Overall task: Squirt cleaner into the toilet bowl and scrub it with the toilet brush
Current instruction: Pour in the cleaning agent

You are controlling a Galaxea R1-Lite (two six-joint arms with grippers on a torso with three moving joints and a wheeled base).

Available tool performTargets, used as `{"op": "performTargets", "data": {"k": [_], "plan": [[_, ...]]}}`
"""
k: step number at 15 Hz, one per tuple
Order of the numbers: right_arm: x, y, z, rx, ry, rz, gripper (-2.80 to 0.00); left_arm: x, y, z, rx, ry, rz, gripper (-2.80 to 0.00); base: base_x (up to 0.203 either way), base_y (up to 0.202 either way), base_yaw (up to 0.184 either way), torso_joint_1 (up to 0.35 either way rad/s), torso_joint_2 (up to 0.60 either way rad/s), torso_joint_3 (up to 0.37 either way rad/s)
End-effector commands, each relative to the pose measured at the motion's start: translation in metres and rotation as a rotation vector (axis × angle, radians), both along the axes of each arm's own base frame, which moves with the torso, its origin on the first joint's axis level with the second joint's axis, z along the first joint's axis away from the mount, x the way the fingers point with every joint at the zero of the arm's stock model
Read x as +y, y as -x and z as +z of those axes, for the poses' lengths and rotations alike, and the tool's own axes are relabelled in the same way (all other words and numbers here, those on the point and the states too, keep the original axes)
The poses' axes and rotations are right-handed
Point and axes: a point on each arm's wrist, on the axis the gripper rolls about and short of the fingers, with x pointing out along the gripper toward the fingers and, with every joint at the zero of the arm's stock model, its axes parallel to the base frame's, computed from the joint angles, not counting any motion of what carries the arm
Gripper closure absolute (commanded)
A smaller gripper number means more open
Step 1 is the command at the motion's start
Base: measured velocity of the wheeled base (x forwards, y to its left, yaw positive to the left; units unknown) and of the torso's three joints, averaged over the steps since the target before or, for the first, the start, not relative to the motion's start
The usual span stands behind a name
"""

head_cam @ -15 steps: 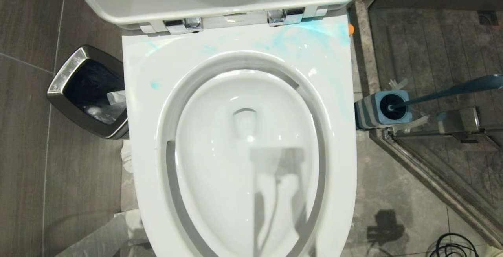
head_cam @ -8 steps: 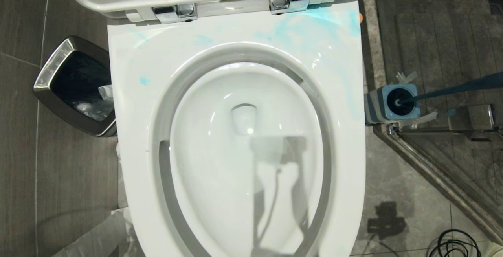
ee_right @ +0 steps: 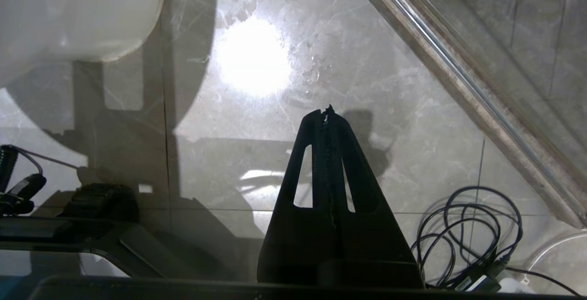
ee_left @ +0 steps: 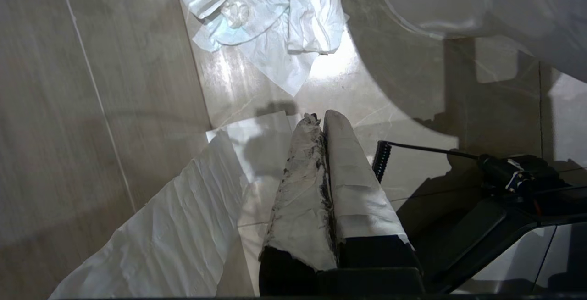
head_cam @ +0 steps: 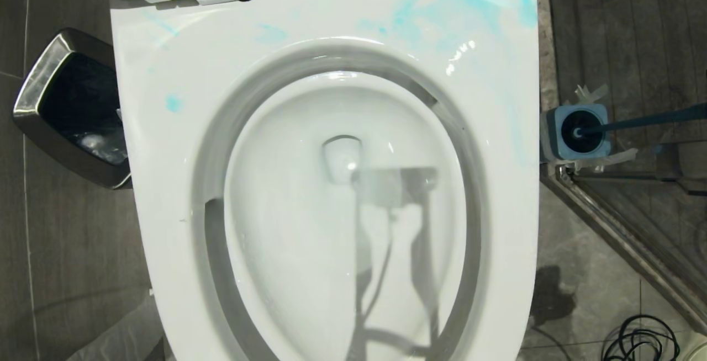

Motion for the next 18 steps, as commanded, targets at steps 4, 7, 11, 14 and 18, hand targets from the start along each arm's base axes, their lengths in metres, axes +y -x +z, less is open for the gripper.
{"op": "performTargets", "data": {"k": [4,7,11,14,18], "plan": [[0.0000,-0.0001,0.0000,0.001,0.000,0.000,0.00,0.0000,-0.0001,0.0000,0.002,-0.001,0.000,0.00,0.000,0.000,0.000,0.004,0.01,-0.048],[0.0000,-0.0001,0.0000,0.001,0.000,0.000,0.00,0.0000,0.0000,0.0000,0.000,-0.001,-0.001,0.00,0.000,0.000,0.000,0.001,0.00,-0.128],[0.0000,-0.0001,0.0000,0.001,0.000,0.000,0.00,-0.0001,-0.0001,0.0000,0.002,0.001,-0.005,0.00,0.000,0.000,0.000,0.004,0.00,-0.041],[0.0000,-0.0001,0.0000,0.001,0.000,0.000,0.00,-0.0001,-0.0001,-0.0004,0.002,0.004,-0.005,0.00,0.000,0.000,0.000,0.000,0.00,0.000],[-0.0001,0.0004,0.0008,0.003,0.005,-0.004,0.00,0.0000,-0.0002,-0.0007,0.002,0.006,0.000,0.00,0.000,0.000,0.000,0.000,0.00,0.000]]}}
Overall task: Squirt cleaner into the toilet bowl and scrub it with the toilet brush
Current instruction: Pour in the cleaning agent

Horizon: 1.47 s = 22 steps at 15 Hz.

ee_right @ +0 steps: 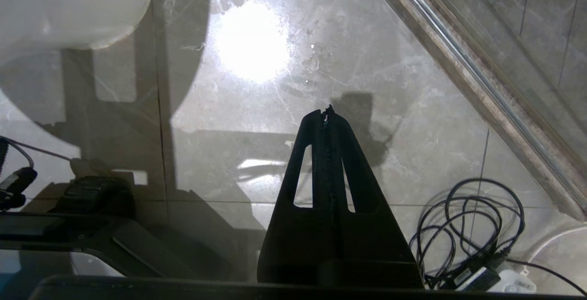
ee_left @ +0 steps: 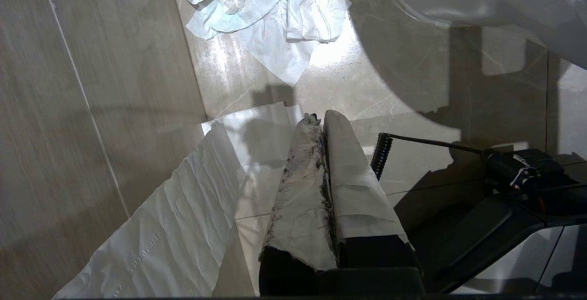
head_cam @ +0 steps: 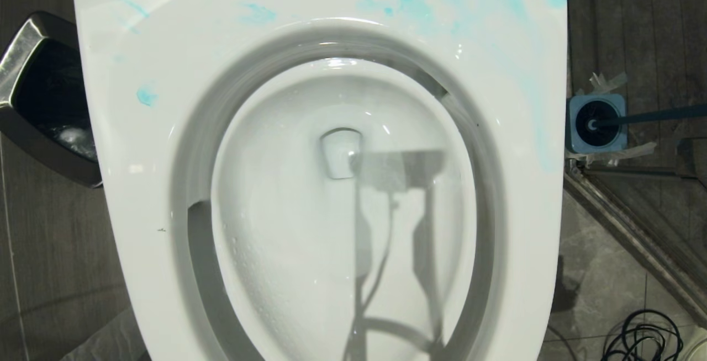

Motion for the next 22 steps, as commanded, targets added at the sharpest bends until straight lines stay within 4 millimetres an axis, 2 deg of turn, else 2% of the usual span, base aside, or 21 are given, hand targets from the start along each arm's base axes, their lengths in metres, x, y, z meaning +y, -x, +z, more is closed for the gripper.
{"op": "performTargets", "data": {"k": [1,2,4,6,8,11,14,17,20,22], "plan": [[0.000,0.001,0.003,0.007,0.003,-0.002,0.00,0.000,0.000,0.000,0.002,0.000,0.002,0.00,0.000,0.000,0.000,0.000,0.00,0.000],[0.000,0.002,0.005,0.040,0.011,0.006,0.00,0.000,0.000,0.000,0.000,-0.002,0.002,0.00,0.000,0.000,0.000,0.000,0.00,0.000],[0.001,0.000,0.022,0.108,0.025,0.035,0.00,0.000,0.000,0.000,-0.001,-0.002,0.001,0.00,0.000,0.000,0.000,0.000,0.00,0.000],[0.001,-0.019,0.047,0.234,0.026,0.055,0.00,0.000,0.000,0.000,0.001,0.011,0.003,0.00,0.000,0.000,0.000,0.000,0.00,0.000],[0.001,-0.054,0.071,0.343,0.027,0.067,0.00,0.000,0.000,0.000,0.001,0.037,0.005,0.00,0.000,0.000,0.000,0.000,0.00,0.000],[0.002,-0.127,0.088,0.398,0.052,0.088,0.00,0.000,0.000,0.000,0.001,0.050,0.008,0.00,0.000,0.000,0.000,0.000,0.00,0.000],[0.012,-0.197,0.089,0.291,0.088,0.145,0.00,0.000,0.000,0.000,0.001,0.052,0.008,0.00,0.000,0.000,0.000,0.000,0.00,0.000],[0.030,-0.249,0.085,0.089,0.138,0.199,0.00,0.000,0.000,0.000,0.001,0.053,0.008,0.00,0.000,0.000,0.000,0.000,0.00,0.000],[0.047,-0.284,0.085,-0.149,0.208,0.233,0.00,0.000,0.000,0.000,0.001,0.053,0.008,0.00,0.000,0.000,0.000,0.000,0.00,0.000],[0.057,-0.294,0.093,-0.227,0.236,0.246,0.00,0.000,0.000,0.000,0.001,0.053,0.008,0.00,0.000,0.000,0.000,0.000,0.00,0.000]]}}
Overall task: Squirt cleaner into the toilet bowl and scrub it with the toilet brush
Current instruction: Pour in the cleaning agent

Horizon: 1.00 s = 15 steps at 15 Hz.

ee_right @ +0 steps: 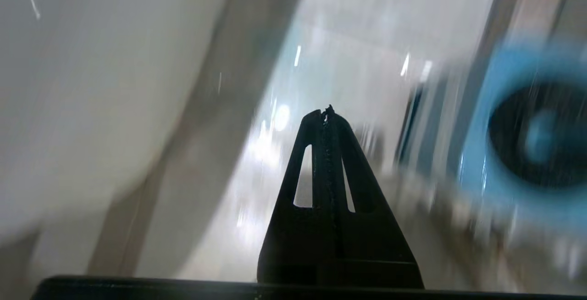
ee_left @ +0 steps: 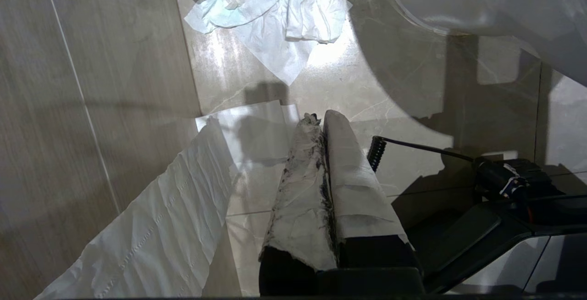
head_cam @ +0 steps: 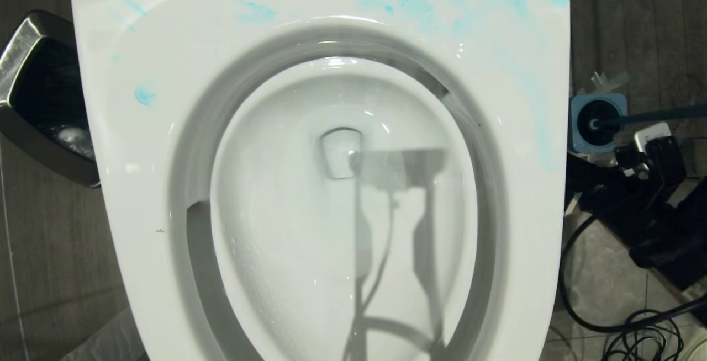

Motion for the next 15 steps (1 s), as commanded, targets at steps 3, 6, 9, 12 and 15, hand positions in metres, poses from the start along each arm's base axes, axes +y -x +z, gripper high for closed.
{"op": "performTargets", "data": {"k": [3,6,9,12,15], "plan": [[0.013,-0.029,0.005,-0.098,0.017,0.012,0.00,0.000,0.000,0.000,0.000,0.000,0.000,0.00,0.000,0.000,0.000,0.000,0.00,0.000],[0.008,-0.033,0.008,-0.112,0.009,-0.012,0.00,0.000,0.000,0.000,0.000,0.000,0.000,0.00,0.000,0.000,0.000,0.000,0.00,0.000],[-0.001,-0.042,0.000,-0.115,0.006,-0.041,0.00,0.000,0.000,0.000,0.002,0.000,0.000,0.00,0.000,0.000,0.000,0.000,0.00,0.000],[-0.002,-0.053,0.002,-0.136,-0.002,-0.053,0.00,0.000,0.000,0.000,0.002,0.000,0.000,0.00,0.000,0.000,0.000,0.000,0.00,0.000],[0.001,-0.074,0.004,-0.169,-0.008,-0.063,-2.80,0.000,0.000,0.000,0.000,0.000,0.000,0.00,0.000,0.000,0.000,0.000,0.00,0.000]]}}
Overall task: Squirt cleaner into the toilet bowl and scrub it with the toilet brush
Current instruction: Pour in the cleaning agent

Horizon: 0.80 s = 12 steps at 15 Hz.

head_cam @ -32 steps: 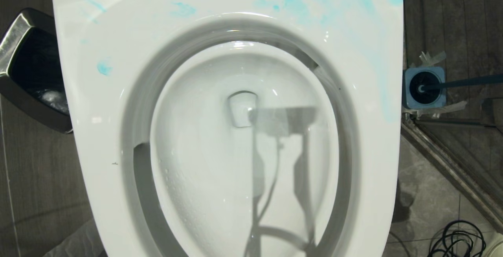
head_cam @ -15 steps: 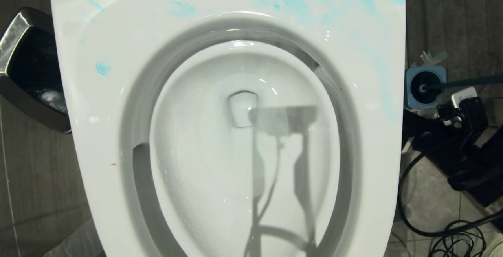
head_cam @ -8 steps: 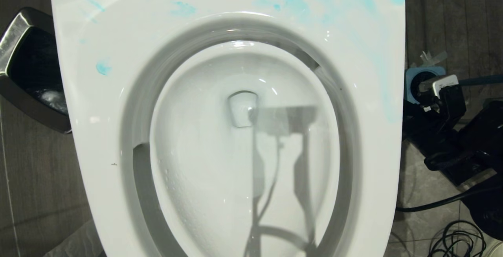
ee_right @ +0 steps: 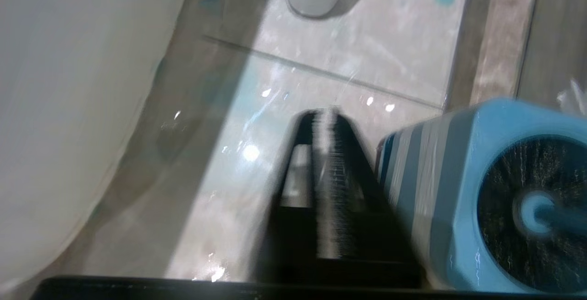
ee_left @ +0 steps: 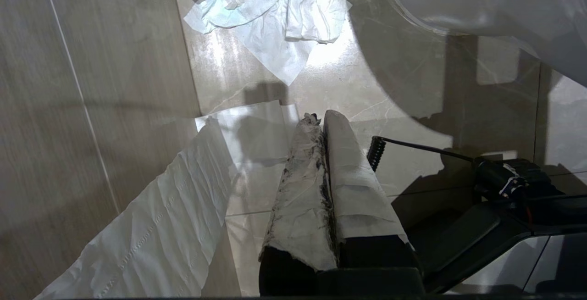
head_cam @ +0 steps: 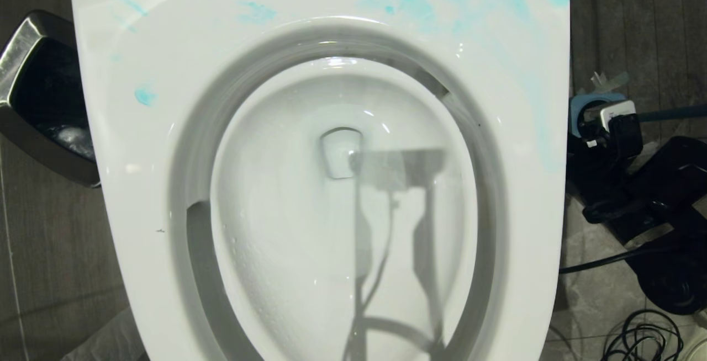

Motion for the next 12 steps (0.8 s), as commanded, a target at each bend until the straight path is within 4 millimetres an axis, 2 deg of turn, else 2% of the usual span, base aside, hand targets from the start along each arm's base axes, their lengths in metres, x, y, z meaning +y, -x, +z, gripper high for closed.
{"op": "performTargets", "data": {"k": [1,7,10,12], "plan": [[0.003,-0.023,0.006,-0.058,-0.002,-0.005,-2.80,0.000,0.000,0.000,0.000,0.000,-0.001,0.00,0.000,0.000,0.000,0.000,0.00,0.000],[0.018,-0.082,0.021,-0.220,-0.017,-0.006,-2.80,0.000,0.000,0.000,0.000,0.000,-0.001,0.00,0.000,0.000,0.000,0.000,0.00,0.000],[0.026,-0.096,0.033,-0.300,-0.018,0.000,-2.80,0.000,0.000,0.000,0.000,0.000,-0.001,0.00,0.000,0.000,0.000,0.000,0.00,0.000],[0.031,-0.099,0.037,-0.322,-0.021,0.011,-2.80,0.000,0.000,0.000,0.000,0.000,-0.001,0.00,0.000,0.000,0.000,0.000,0.00,0.000]]}}
